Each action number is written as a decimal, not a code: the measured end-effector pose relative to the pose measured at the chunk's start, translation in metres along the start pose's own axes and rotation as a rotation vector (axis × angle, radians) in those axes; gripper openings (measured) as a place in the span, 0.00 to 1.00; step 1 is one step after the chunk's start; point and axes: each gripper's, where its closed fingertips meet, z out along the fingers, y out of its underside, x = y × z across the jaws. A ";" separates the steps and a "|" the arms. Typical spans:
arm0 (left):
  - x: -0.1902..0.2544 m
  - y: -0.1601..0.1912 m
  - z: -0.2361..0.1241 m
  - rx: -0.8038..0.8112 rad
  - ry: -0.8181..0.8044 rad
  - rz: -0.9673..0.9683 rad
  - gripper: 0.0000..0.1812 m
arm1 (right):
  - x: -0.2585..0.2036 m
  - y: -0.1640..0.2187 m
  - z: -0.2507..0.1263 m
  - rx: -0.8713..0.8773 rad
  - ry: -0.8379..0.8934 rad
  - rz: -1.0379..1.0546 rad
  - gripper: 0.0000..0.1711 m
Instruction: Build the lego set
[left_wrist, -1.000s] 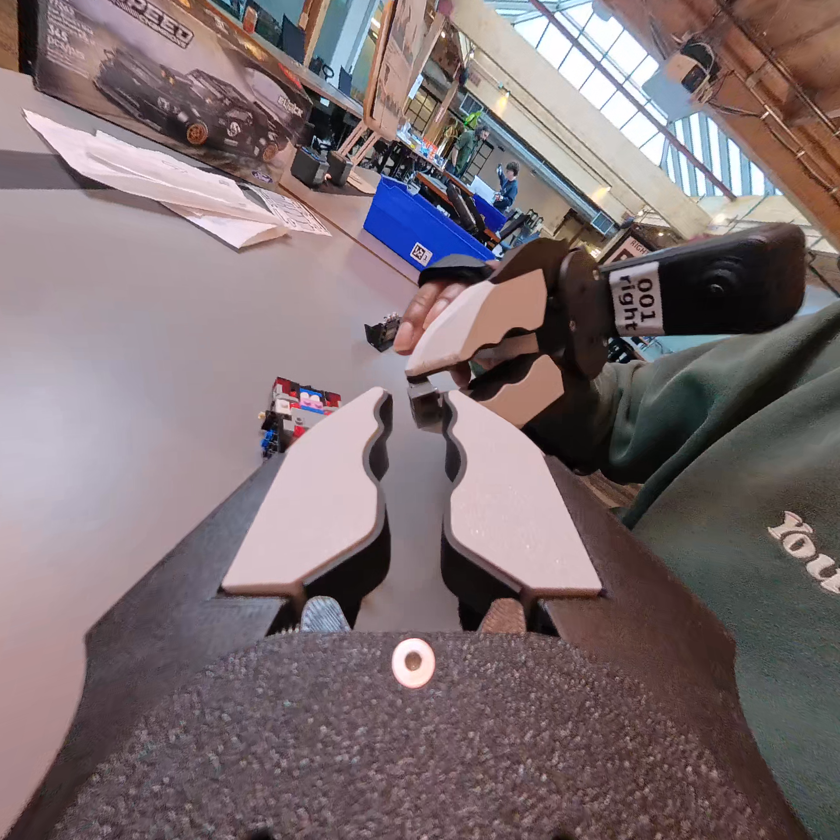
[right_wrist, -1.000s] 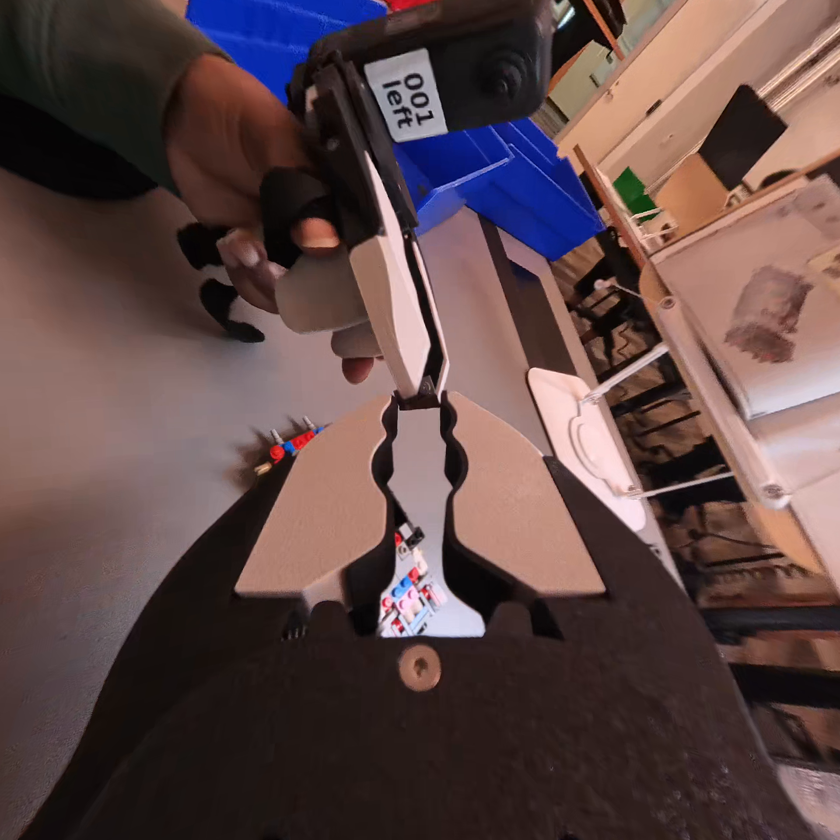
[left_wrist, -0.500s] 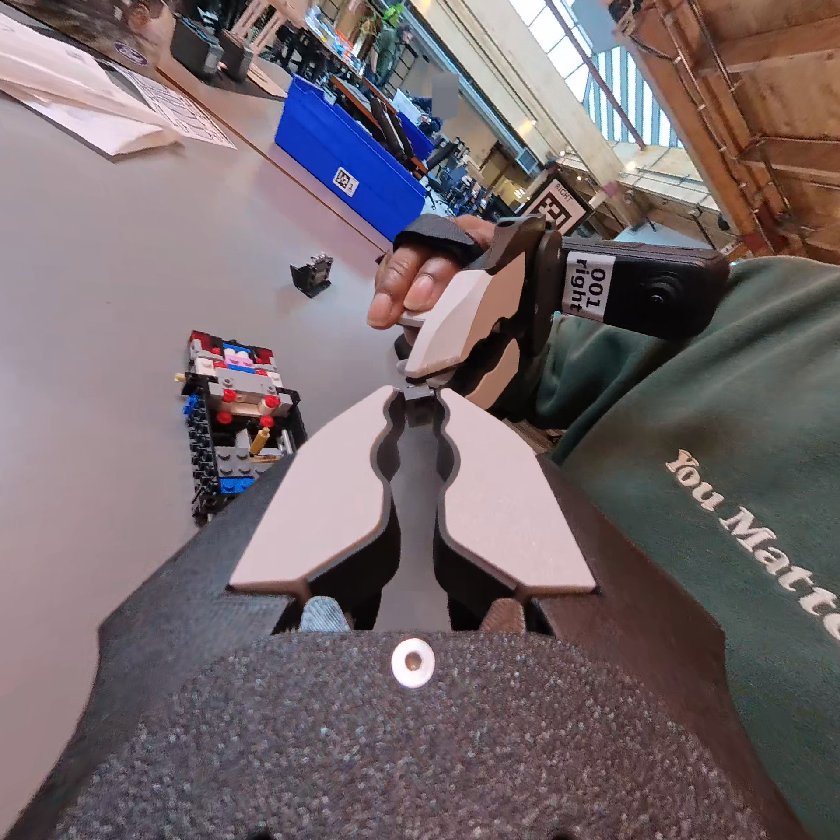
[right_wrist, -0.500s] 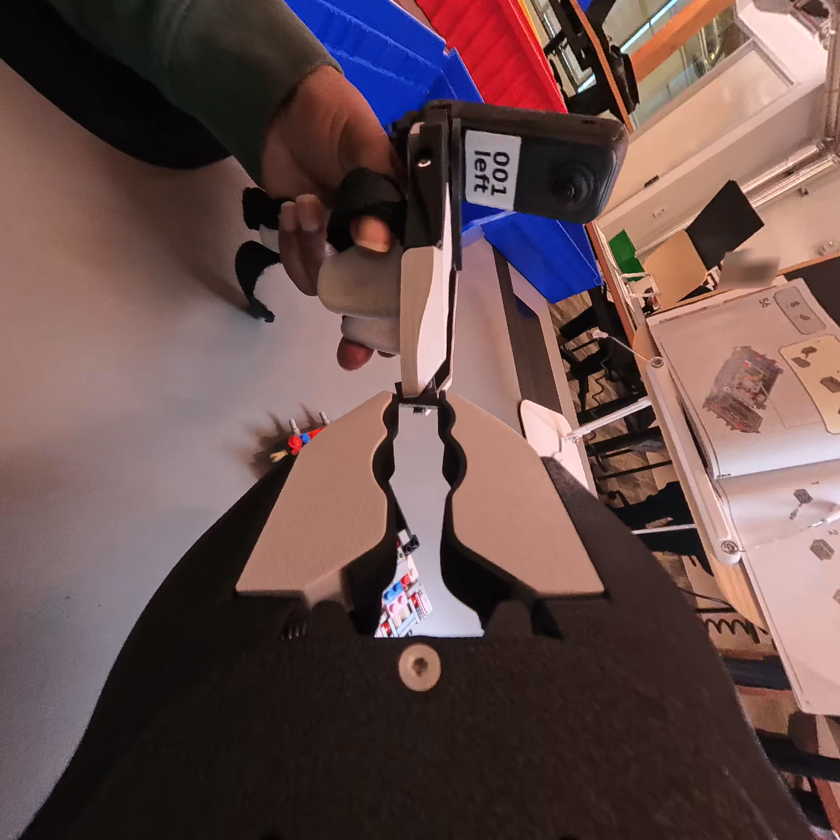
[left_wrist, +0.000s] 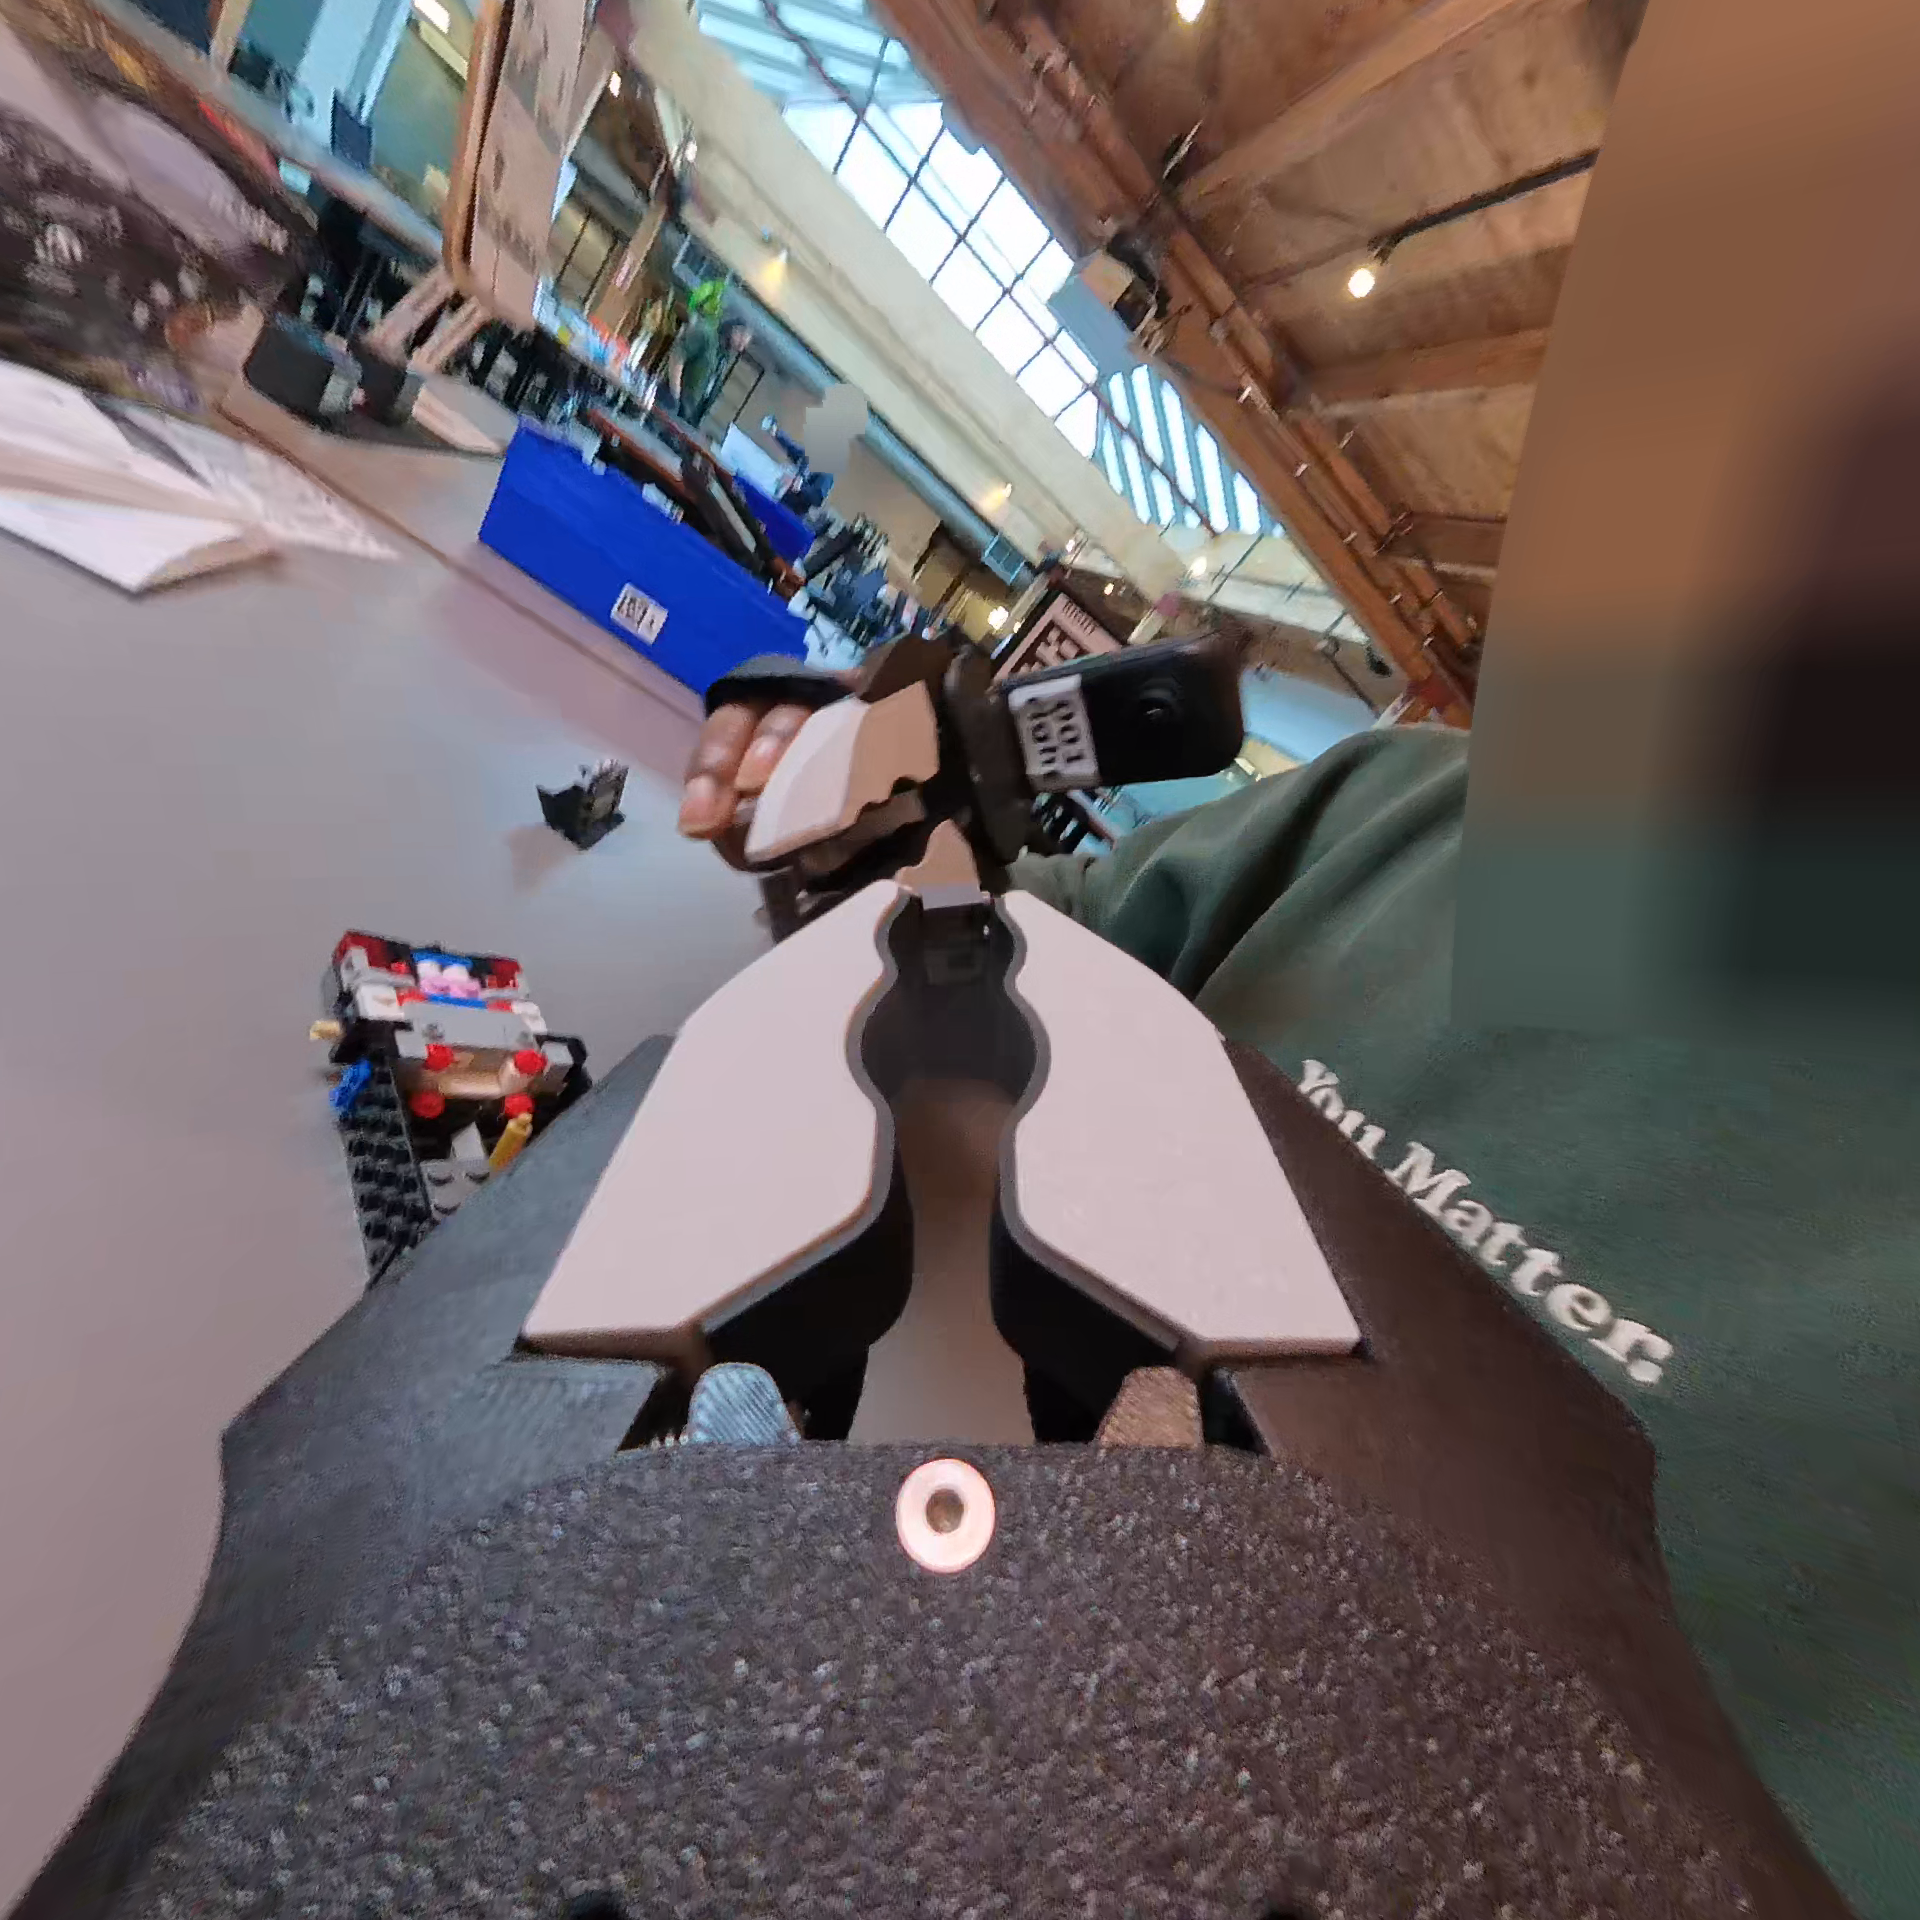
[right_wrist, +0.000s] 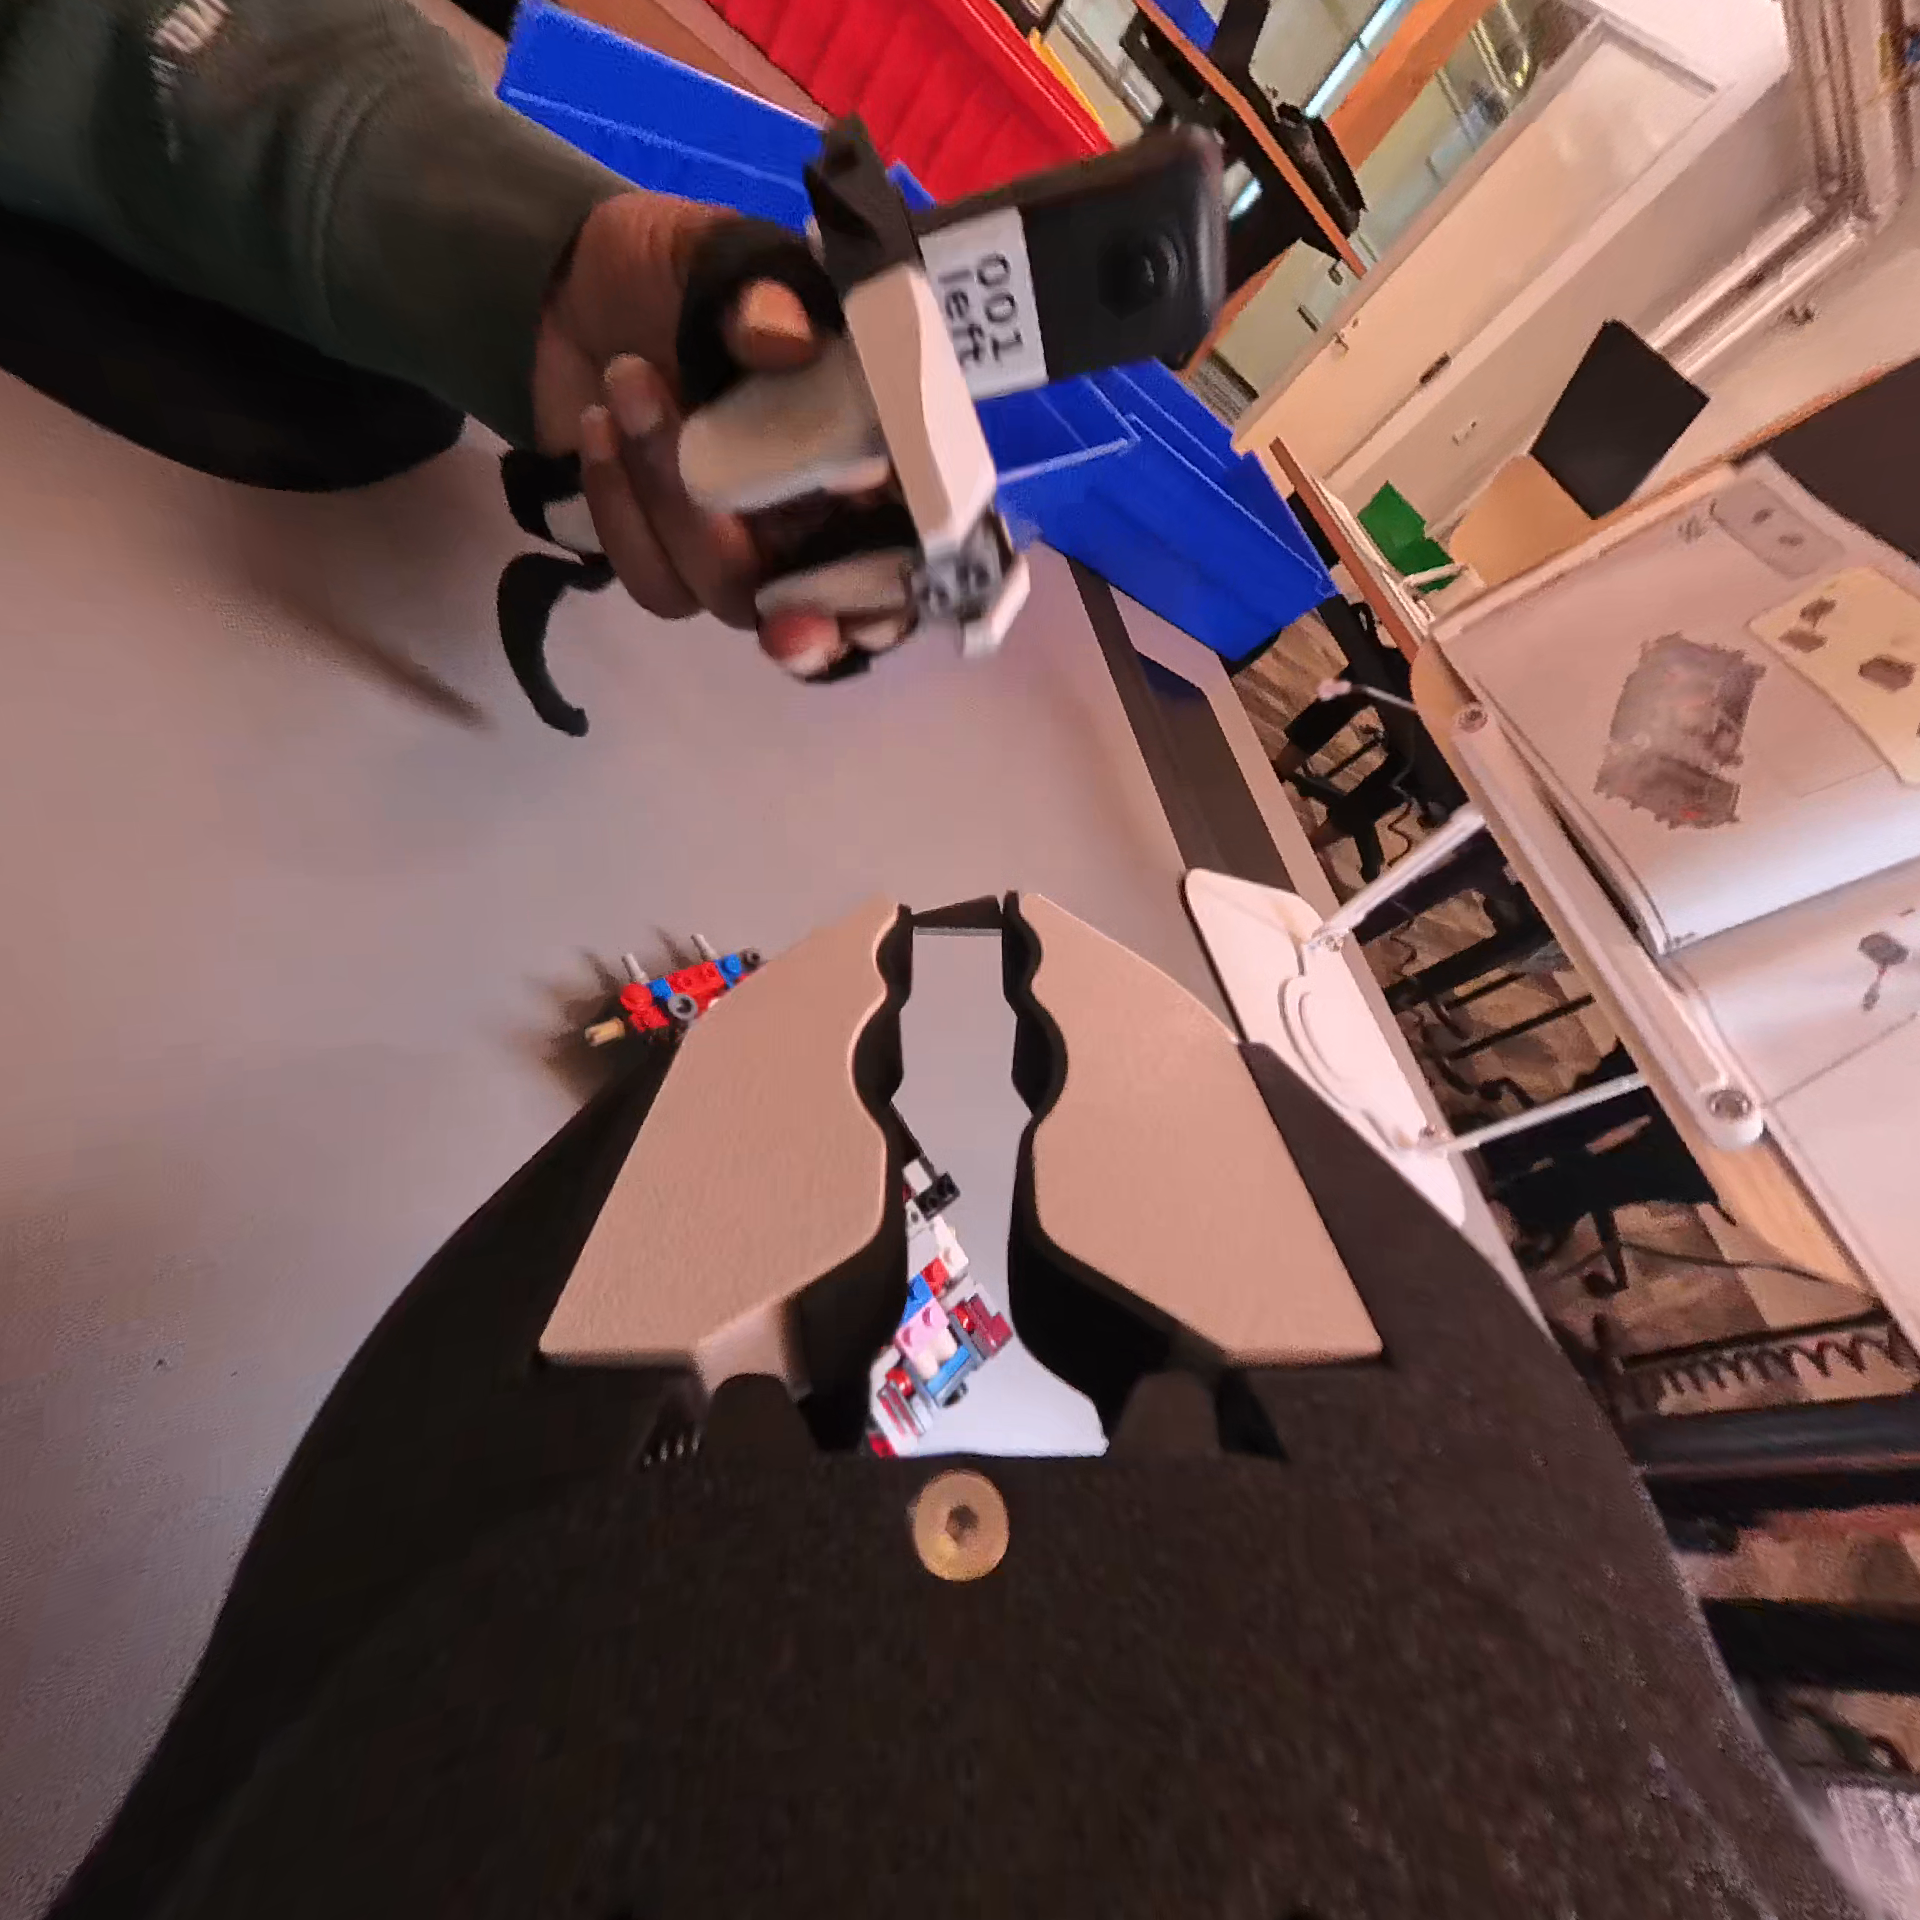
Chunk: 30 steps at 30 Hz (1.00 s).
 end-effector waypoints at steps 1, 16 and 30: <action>0.005 -0.006 -0.005 0.030 0.014 0.012 0.07 | 0.002 0.003 0.000 -0.007 0.009 0.020 0.10; -0.006 -0.063 -0.156 -0.033 -0.787 0.428 0.07 | 0.025 0.021 -0.006 -0.040 0.087 0.100 0.10; -0.046 -0.016 -0.270 -0.517 -1.538 0.334 0.34 | 0.027 0.027 -0.001 -0.027 0.072 0.197 0.10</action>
